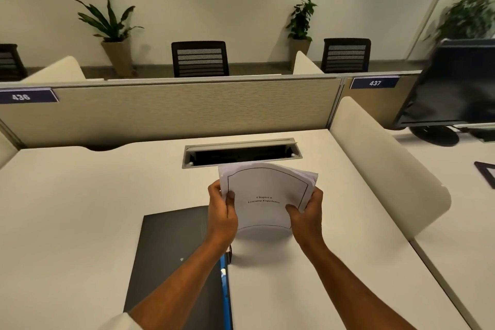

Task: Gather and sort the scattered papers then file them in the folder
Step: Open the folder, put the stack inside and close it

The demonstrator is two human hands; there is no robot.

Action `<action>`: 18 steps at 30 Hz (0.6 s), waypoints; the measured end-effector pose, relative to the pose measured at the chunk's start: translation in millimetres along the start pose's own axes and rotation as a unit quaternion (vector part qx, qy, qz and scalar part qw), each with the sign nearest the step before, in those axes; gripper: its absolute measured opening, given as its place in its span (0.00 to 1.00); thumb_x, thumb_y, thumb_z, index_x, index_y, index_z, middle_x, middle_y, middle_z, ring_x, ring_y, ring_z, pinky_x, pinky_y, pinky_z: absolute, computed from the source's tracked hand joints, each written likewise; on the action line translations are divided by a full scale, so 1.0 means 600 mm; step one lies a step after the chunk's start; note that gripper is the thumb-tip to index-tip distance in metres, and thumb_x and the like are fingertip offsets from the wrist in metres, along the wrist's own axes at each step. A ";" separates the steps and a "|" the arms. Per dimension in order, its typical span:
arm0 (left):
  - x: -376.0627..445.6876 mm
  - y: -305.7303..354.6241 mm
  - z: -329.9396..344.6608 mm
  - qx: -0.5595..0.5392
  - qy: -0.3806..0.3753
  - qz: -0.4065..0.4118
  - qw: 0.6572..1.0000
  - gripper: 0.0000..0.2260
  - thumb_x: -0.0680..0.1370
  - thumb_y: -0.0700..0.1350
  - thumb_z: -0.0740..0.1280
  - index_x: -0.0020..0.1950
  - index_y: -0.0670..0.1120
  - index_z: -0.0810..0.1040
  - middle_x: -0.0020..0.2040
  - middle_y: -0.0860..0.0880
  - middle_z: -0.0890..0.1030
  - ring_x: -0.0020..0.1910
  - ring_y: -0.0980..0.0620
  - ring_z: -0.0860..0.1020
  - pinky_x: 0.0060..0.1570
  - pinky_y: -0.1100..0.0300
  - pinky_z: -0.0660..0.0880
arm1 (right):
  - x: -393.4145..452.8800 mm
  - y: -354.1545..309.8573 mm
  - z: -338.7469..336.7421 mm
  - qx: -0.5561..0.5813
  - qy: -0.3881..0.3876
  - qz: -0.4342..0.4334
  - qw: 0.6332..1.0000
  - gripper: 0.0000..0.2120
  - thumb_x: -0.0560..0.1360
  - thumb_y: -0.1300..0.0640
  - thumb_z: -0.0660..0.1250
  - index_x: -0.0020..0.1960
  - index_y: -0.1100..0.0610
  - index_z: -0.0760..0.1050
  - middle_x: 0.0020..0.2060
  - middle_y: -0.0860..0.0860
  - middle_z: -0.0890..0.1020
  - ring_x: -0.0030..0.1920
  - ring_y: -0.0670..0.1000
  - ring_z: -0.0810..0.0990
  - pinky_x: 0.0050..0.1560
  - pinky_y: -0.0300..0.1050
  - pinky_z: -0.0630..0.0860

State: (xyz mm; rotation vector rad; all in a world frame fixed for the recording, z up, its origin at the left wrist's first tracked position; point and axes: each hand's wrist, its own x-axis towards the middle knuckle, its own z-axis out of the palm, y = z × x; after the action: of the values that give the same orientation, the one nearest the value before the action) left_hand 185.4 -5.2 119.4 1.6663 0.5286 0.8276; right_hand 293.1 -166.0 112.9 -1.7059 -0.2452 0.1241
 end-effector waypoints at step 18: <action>-0.048 -0.019 0.012 0.064 -0.002 -0.031 0.997 0.09 0.83 0.42 0.56 0.58 0.55 0.60 0.55 0.56 0.73 0.52 0.59 0.77 0.41 0.74 0.75 | -0.002 0.014 0.013 0.014 0.029 0.000 0.999 0.20 0.78 0.65 0.70 0.61 0.47 0.67 0.51 0.39 0.78 0.52 0.44 0.80 0.42 0.31 0.77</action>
State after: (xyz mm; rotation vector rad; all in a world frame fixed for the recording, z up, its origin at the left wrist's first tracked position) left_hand 173.1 -27.9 100.4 1.7593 0.6401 0.7584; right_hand 290.8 -159.7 103.5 -1.6799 -0.2007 0.0775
